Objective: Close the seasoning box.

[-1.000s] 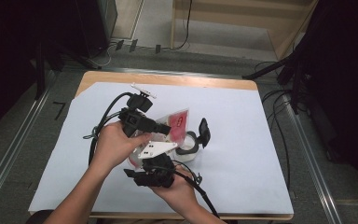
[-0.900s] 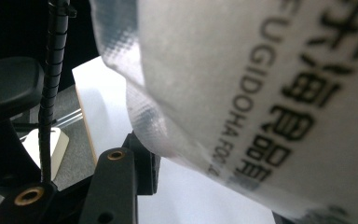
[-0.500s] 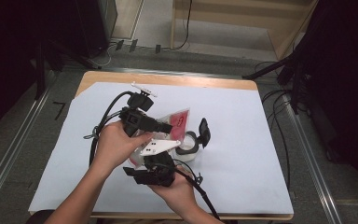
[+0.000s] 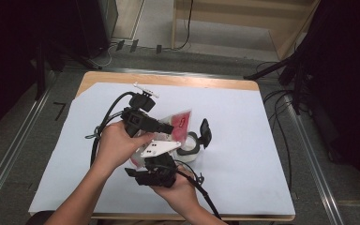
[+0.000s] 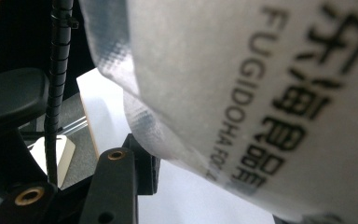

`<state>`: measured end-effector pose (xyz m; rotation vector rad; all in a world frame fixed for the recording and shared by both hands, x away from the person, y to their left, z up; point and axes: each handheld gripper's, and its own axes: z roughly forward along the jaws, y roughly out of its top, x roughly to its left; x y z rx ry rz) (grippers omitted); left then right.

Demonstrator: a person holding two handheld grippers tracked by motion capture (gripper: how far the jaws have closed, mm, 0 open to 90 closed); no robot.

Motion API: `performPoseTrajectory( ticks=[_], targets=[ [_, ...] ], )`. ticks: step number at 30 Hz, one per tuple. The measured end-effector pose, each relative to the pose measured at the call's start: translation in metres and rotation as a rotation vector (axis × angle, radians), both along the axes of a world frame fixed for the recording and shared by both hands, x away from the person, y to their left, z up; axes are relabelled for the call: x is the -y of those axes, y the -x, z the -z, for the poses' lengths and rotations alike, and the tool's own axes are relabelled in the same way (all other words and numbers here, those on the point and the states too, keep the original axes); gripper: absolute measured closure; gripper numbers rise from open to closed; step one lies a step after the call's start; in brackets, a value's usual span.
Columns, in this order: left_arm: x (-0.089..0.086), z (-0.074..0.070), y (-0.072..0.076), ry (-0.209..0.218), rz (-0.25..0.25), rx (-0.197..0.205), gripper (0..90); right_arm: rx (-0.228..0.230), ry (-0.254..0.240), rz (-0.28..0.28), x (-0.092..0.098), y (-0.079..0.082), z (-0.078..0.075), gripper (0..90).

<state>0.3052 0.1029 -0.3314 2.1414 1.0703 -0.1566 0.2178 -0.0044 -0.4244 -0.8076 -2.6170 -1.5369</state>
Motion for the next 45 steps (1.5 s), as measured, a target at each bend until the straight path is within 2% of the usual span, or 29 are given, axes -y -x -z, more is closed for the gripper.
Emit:
performPoseTrajectory(
  ticks=[21, 31, 35, 41, 45],
  targets=[
    [0.0007, -0.0002, -0.0001, -0.003, 0.006, 0.004, 73.7, 0.009, 0.001, -0.005, -0.0002, -0.0002, 0.0008, 56.6],
    [0.0032, -0.0020, -0.0008, -0.012, 0.012, 0.000, 73.6, -0.006, -0.007, 0.001, 0.0004, -0.0007, -0.0006, 56.6],
    [0.0039, -0.0034, -0.0003, -0.014, 0.015, -0.001, 73.5, -0.028, -0.004, 0.000, 0.0001, -0.0012, -0.0023, 56.2],
    [0.0029, -0.0067, 0.0011, -0.013, 0.019, -0.004, 73.4, -0.004, -0.013, -0.004, -0.0007, 0.0015, -0.0049, 56.5],
    [0.0032, -0.0061, -0.0009, -0.004, 0.015, -0.014, 73.5, -0.007, -0.011, -0.001, -0.0003, 0.0012, -0.0048, 56.5]
  ],
)
